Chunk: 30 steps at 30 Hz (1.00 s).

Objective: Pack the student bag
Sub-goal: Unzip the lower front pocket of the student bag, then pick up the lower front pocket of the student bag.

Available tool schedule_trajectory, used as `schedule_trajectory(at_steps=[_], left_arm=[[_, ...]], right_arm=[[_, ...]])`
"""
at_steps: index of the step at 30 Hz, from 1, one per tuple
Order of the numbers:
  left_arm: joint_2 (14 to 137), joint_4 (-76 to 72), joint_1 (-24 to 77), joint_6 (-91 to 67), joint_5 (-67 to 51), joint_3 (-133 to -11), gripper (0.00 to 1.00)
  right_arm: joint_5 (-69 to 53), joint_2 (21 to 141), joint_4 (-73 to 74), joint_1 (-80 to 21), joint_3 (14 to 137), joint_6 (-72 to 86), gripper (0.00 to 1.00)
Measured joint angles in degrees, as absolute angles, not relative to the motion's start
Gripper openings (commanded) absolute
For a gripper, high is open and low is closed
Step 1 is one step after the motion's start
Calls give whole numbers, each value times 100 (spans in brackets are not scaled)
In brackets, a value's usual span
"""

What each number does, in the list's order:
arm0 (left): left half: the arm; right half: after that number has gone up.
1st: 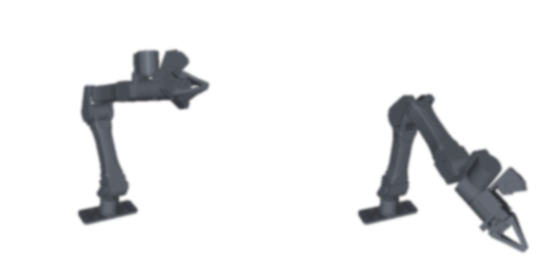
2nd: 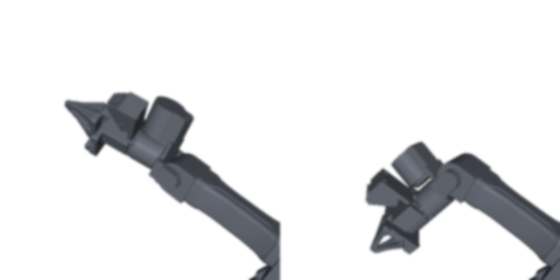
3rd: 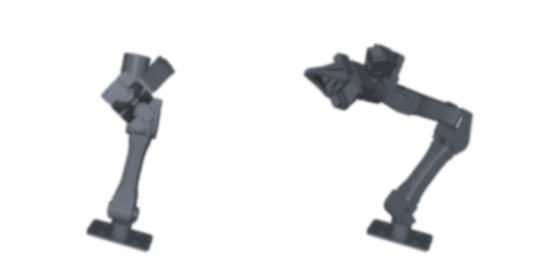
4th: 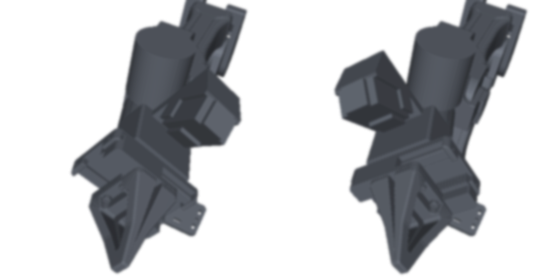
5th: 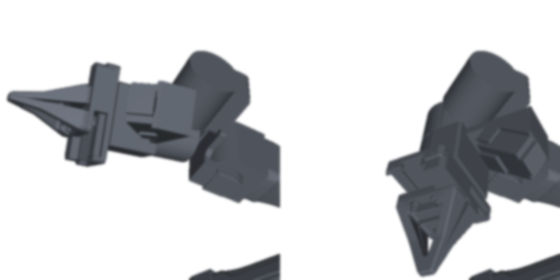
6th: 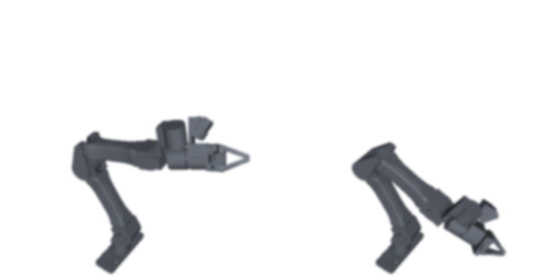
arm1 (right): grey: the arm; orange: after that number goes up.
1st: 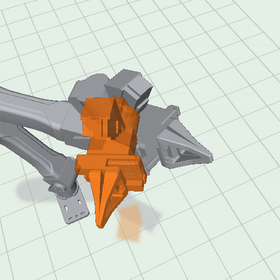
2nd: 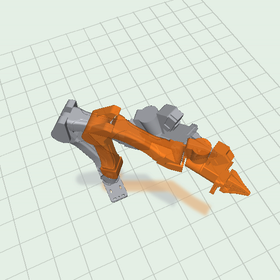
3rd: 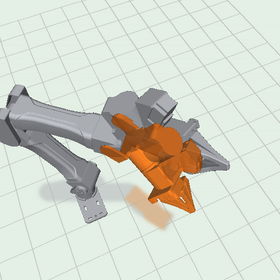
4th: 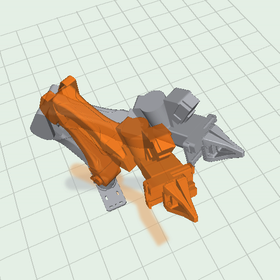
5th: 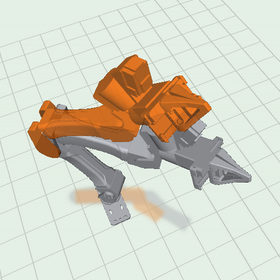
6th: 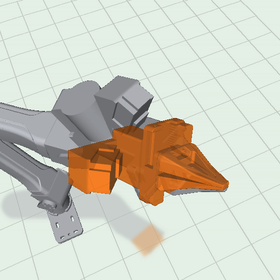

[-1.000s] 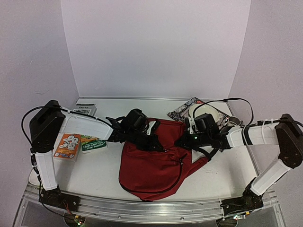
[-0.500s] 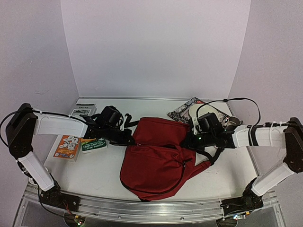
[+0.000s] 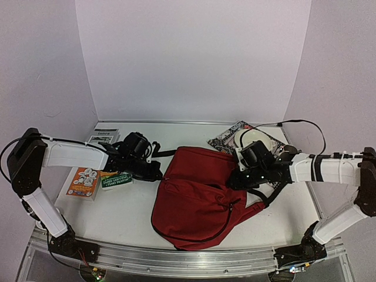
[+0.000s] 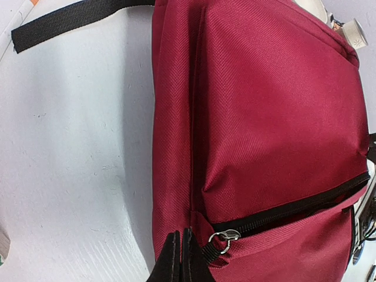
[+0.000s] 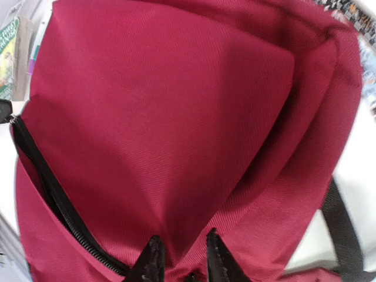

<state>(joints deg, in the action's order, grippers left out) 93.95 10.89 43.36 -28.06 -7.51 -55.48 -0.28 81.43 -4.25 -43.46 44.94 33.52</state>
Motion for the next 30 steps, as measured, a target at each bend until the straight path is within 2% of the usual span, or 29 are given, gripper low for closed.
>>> schedule_trajectory(at_steps=[4,9,14,22,30], left_arm=[[9395,1032,4356,-2708,-760,-5535,0],[9395,914,4389,-2650,-787,-5499,0],[9395,888,4401,-2593,-792,-5491,0],[9391,787,4427,-2532,-834,-5423,0],[9389,667,4431,-2532,-908,-5386,0]], right_arm=[[424,8146,139,-4545,4949,2820,58],[771,8456,704,-4818,5828,1948,73],[957,9101,1160,-5127,6545,1110,76],[1522,9850,1560,-5361,6802,400,78],[1601,10189,1617,-5662,6973,-123,88]])
